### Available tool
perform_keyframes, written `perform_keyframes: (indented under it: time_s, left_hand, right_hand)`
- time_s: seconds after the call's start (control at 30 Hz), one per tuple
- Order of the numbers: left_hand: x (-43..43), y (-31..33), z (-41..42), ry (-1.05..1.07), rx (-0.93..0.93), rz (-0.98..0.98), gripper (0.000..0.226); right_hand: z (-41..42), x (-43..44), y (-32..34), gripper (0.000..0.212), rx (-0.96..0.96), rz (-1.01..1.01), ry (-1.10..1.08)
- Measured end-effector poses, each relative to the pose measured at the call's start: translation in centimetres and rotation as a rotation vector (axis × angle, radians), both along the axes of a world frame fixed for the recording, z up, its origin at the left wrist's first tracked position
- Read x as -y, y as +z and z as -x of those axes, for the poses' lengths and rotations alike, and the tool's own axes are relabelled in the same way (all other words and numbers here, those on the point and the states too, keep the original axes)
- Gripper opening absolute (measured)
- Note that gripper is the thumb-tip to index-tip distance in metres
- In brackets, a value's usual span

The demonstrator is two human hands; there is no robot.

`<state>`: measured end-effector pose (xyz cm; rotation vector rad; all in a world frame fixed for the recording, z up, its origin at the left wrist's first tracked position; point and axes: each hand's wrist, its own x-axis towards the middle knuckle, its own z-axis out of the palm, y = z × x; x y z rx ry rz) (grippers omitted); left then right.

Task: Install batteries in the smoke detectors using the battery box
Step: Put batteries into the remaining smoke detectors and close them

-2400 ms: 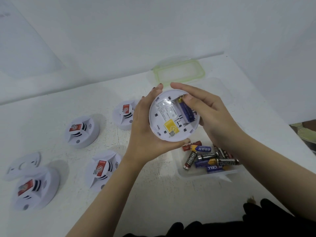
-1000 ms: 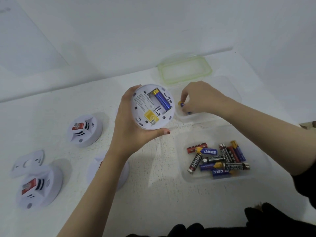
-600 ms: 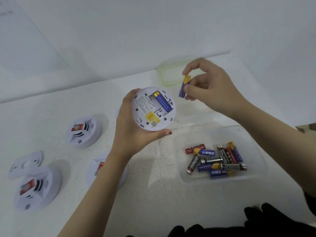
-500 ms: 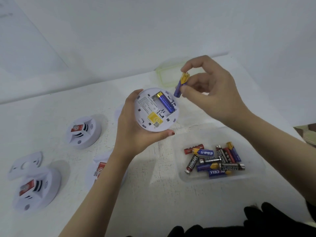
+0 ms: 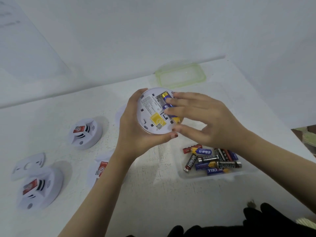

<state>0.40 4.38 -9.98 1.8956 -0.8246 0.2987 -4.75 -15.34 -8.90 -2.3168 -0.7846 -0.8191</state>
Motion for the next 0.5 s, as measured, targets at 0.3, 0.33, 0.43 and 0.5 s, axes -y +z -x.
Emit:
perform_keyframes:
  time_s: [0.3,0.33,0.43,0.5]
  left_hand:
    - [-0.3,1.2,0.4,-0.049,0.052,0.026,0.094]
    - [-0.4,1.3,0.4,-0.059,0.053,0.023,0.094]
    - [-0.3,1.4,0.5,-0.1,0.061,-0.025,0.096]
    - [-0.1,1.4,0.6,-0.13,0.057,-0.054,0.097]
  right_hand:
    - [1.2,-1.0,1.0,0.048,-0.609,-0.541,0.301]
    - [1.3,-1.0,1.2,0.053,-0.675,-0.615,0.347]
    - [1.0,-0.7,1.8,0.064,-0.784,-0.745,0.334]
    - [0.9,-0.6,1.8,0.067,-0.824,-0.778,0.316]
